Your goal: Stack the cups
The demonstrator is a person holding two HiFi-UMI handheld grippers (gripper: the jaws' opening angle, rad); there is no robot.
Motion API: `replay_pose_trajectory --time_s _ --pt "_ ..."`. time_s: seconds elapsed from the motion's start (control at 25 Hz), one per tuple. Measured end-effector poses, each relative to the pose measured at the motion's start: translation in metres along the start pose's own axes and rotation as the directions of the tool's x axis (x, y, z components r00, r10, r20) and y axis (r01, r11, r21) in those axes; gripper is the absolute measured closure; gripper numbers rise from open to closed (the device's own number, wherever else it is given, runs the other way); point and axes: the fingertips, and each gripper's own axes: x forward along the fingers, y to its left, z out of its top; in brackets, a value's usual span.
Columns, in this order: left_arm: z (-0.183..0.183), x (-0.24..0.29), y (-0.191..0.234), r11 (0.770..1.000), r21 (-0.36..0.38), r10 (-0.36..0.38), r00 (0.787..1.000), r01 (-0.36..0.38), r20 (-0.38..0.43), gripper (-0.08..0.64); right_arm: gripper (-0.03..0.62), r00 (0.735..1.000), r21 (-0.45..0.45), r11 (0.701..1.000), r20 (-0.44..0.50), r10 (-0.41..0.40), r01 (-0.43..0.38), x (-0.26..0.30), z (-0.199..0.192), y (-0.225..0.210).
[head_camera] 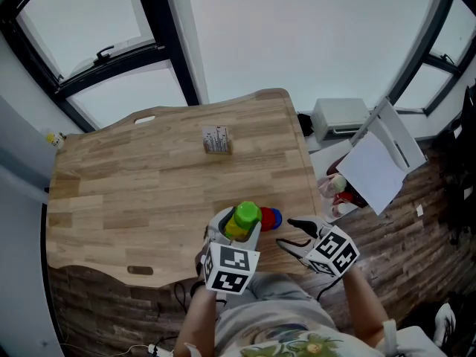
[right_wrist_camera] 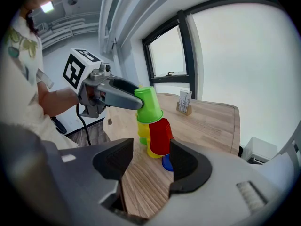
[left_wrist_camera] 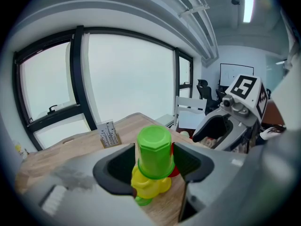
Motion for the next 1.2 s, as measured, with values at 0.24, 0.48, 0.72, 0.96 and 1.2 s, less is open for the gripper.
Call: replay_pose_trajectory --time_s 0.24,0.48,0.72,0.96,1.2 --pt "0.010 -0.014 0.007 0.998 -0.068 -0.009 0.998 0.013 0.060 0.281 0.404 1.000 -0.003 1.000 0.012 -0.019 0.019 -0.002 0.002 0.000" --pt "-0.005 -0.044 0.029 0.980 -0.198 0.044 0.995 -0.025 0.089 0.281 0.488 0.995 0.006 0.997 0.077 -0.071 0.071 -0.011 0.014 -0.003" --pt "-0.031 -0.060 0.036 0.957 -0.279 0.101 0.992 -0.077 0.073 0.370 0.591 0.982 0.026 0.996 0.163 -0.094 0.091 -0.020 0.030 0.001" --pt "-0.037 -0.066 0.027 0.957 -0.267 0.137 0.988 -0.115 0.067 0.507 0.592 0.983 0.018 0.998 0.172 -0.063 0.061 -0.013 0.032 0.019" --pt "-0.038 -0.062 0.007 0.955 -0.277 0.130 0.989 -0.106 0.070 0.554 0.592 0.984 -0.011 0.998 0.168 -0.055 0.057 -0.012 0.030 0.035"
